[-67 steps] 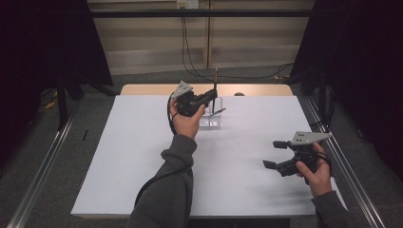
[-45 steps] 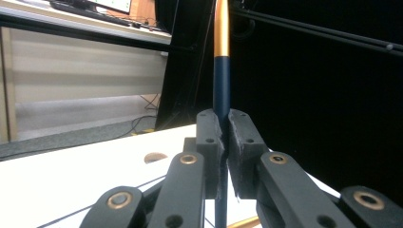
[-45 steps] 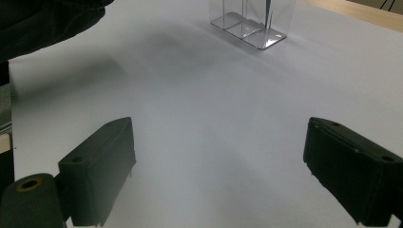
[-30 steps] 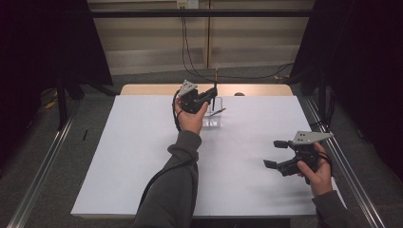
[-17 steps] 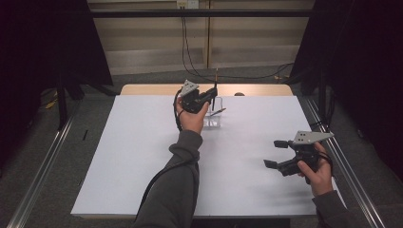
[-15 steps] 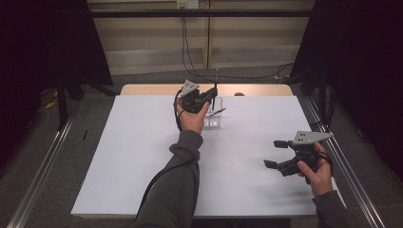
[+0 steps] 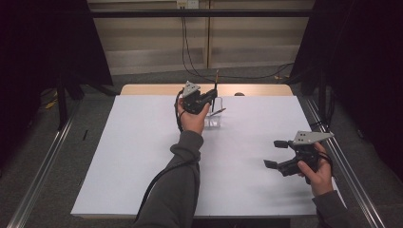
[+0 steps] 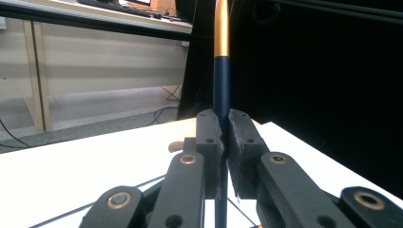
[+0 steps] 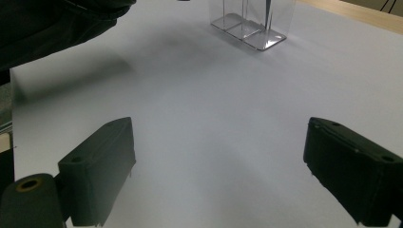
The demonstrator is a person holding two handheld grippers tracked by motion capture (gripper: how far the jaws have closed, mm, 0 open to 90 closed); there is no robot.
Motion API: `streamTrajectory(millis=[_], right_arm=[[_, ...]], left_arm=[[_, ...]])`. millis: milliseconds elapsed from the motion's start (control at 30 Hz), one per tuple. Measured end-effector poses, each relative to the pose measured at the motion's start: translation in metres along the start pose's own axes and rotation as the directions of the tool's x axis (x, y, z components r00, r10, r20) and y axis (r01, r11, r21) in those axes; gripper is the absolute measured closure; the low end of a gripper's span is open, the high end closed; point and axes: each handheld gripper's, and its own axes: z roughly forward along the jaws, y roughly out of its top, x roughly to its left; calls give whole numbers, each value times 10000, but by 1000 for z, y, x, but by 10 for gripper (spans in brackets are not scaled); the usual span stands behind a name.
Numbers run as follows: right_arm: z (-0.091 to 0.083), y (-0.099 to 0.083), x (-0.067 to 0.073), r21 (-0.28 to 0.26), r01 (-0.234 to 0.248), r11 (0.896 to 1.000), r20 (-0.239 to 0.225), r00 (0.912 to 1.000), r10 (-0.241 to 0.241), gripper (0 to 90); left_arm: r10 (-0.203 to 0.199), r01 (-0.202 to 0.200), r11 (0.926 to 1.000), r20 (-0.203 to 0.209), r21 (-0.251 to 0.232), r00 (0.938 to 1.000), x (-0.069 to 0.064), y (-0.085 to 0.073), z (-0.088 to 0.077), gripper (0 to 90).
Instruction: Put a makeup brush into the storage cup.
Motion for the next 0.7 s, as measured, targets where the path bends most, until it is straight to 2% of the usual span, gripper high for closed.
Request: streamTrajectory(millis=[67, 100, 133, 167, 200, 233, 267, 300, 400, 433, 533, 633, 667, 700], right_arm=[[0, 0, 0, -15, -10, 10000, 28, 10000, 10, 93], [0, 0, 0, -12, -13, 10000, 35, 10000, 13, 93], [0, 0, 0, -12, -10, 10000, 33, 10000, 10, 93], [0, 0, 0, -26, -29, 10000, 31, 10000, 29, 93], [0, 0, 0, 5, 4, 10000, 9, 10000, -4, 93], [0, 0, 0, 17, -4, 10000, -7, 10000, 4, 93], [0, 0, 0, 8, -13, 10000, 4, 10000, 13, 93], [0, 0, 0, 20, -9, 10000, 26, 10000, 9, 93], [0, 0, 0, -6, -3, 10000, 51, 10000, 3, 93], [0, 0, 0, -10, 1, 10000, 33, 10000, -1, 93], [0, 0, 0, 29, 12, 10000, -13, 10000, -12, 93], [0, 0, 1, 21, 2, 10000, -35, 10000, -2, 94], [0, 0, 1, 33, 13, 10000, -7, 10000, -13, 94], [1, 0, 1, 64, 9, 10000, -11, 10000, -9, 94]], left_arm=[[-116, 115, 9999, -152, -82, 9998, -1, -1, 1, 839], [189, -188, 9996, -42, 195, 9998, 2, -1, -1, 839], [-101, 101, 9999, -85, -11, 9999, 0, -2, 1, 839], [-112, 112, 9999, -34, -35, 9999, 1, -3, 1, 839], [-70, 71, 10000, -135, 63, 9999, 1, -3, 0, 839], [-85, 85, 10000, -55, 33, 9999, 2, -3, 0, 839], [91, -90, 9998, -43, 191, 9999, 3, -4, 0, 839], [-30, 30, 10000, -11, 56, 10000, 1, -4, 1, 839], [-47, 46, 9998, 67, 202, 10000, 0, -5, 0, 839], [-70, 71, 9999, -83, 144, 9999, -1, -6, 1, 838], [108, -105, 9994, -85, 341, 9999, -1, -8, 1, 837], [124, -116, 9990, -174, 436, 9998, 0, -11, 0, 836], [-49, 51, 9994, -76, 348, 10000, 0, -13, 1, 837], [29, -21, 9989, -167, 476, 9999, 0, -14, 0, 836]])
